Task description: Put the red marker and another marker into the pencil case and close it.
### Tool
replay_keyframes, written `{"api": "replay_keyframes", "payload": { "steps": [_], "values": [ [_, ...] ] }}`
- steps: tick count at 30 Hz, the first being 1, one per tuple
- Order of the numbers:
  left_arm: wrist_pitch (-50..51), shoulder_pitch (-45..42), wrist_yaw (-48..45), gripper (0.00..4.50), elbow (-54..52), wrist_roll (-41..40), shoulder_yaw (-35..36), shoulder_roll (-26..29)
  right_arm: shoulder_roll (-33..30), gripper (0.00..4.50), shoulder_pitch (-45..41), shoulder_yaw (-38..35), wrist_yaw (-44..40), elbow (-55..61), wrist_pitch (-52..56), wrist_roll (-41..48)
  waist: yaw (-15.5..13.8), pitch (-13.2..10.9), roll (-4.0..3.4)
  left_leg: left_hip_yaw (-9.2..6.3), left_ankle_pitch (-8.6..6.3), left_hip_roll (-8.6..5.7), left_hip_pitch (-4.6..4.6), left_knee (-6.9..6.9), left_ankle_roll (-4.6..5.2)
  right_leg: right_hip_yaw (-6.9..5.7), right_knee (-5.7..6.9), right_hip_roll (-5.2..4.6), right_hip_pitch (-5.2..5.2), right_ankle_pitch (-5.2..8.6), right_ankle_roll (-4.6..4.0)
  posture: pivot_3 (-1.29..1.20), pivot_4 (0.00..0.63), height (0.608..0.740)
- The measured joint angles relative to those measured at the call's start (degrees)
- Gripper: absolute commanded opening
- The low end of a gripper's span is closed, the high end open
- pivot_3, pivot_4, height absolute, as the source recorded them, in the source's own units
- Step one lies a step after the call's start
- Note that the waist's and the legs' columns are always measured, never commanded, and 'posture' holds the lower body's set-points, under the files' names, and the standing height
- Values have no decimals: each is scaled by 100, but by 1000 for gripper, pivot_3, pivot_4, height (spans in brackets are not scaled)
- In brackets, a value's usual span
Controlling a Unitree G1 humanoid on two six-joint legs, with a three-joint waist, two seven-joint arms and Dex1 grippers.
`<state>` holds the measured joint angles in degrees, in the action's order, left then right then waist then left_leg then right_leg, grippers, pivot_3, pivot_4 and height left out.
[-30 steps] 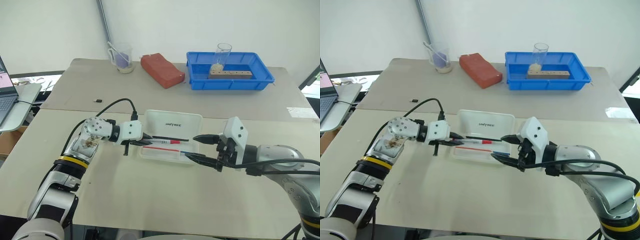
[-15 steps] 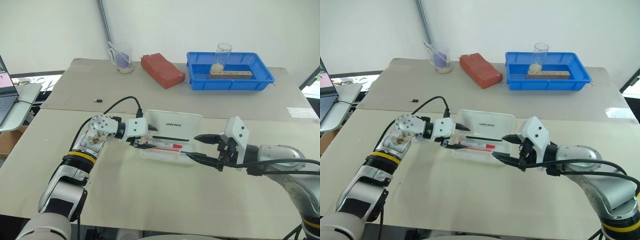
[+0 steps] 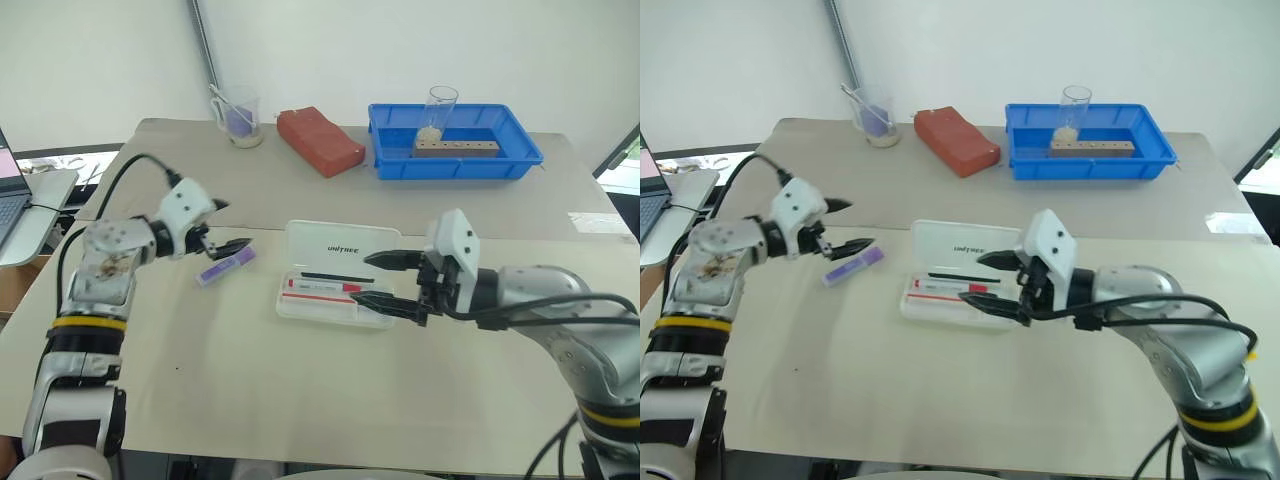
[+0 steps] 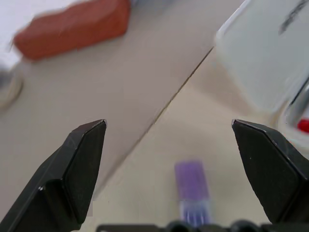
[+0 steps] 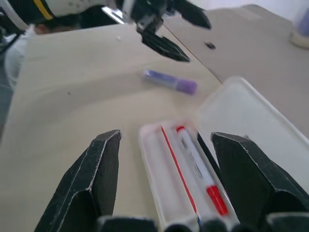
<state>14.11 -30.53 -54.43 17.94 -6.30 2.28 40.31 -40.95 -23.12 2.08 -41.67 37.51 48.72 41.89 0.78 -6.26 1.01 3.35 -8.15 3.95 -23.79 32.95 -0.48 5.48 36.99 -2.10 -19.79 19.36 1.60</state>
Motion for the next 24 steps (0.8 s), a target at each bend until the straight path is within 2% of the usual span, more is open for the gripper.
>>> {"api": "replay_keyframes", "payload": {
  "steps": [4, 7, 10, 14, 16, 21, 24],
  "values": [
    [741, 496, 107, 4417, -78, -191, 109, -20, 161, 3331, -491, 205, -95, -185, 43, 48, -61, -2, 8, 3, 0, -1, -1, 1, -1, -5, 0, -9, -25, -1, -3, 0, 150, 740],
    [818, 503, 120, 4417, 163, -207, 79, -98, 213, 3331, -638, 313, -160, -251, 43, 47, -99, 0, 9, 4, 0, -1, 0, 1, -1, -7, 0, -11, -25, -2, -4, 0, 150, 740],
    [630, 442, 131, 3627, 568, -91, -89, -160, 203, 3331, -642, 407, -216, -358, 39, -23, -97, 0, 10, 6, 0, -2, -7, 1, 0, -5, 1, -11, -25, -2, -6, 0, 150, 740],
    [469, 254, 27, 1628, 849, -76, -138, -194, 144, 3331, -632, 395, -264, -400, 28, -67, -92, 1, 12, 7, 0, -2, -13, 0, 0, -3, 4, -11, -23, -3, -7, 0, 150, 740],
    [407, 155, -40, 891, 990, -67, -155, -192, 92, 3331, -577, 365, -269, -398, 27, -70, -85, 1, 12, 7, 0, -1, -15, -1, 0, -3, 4, -10, -21, -3, -7, 0, 150, 740],
    [102, 112, -129, 910, 1159, -39, -180, -184, 85, 3331, -488, 341, -195, -363, 27, -68, -57, 1, 12, 7, 0, -1, -16, -2, 0, -2, 6, -9, -23, -3, -7, 0, 150, 740],
    [42, 97, -353, 910, 827, -63, -200, -131, -1, 3331, -395, 258, -176, -279, 27, -53, -68, 1, 14, 5, 0, -1, -28, 0, -1, -6, 4, -10, -26, -3, -6, 0, 150, 740]
  ]
}}
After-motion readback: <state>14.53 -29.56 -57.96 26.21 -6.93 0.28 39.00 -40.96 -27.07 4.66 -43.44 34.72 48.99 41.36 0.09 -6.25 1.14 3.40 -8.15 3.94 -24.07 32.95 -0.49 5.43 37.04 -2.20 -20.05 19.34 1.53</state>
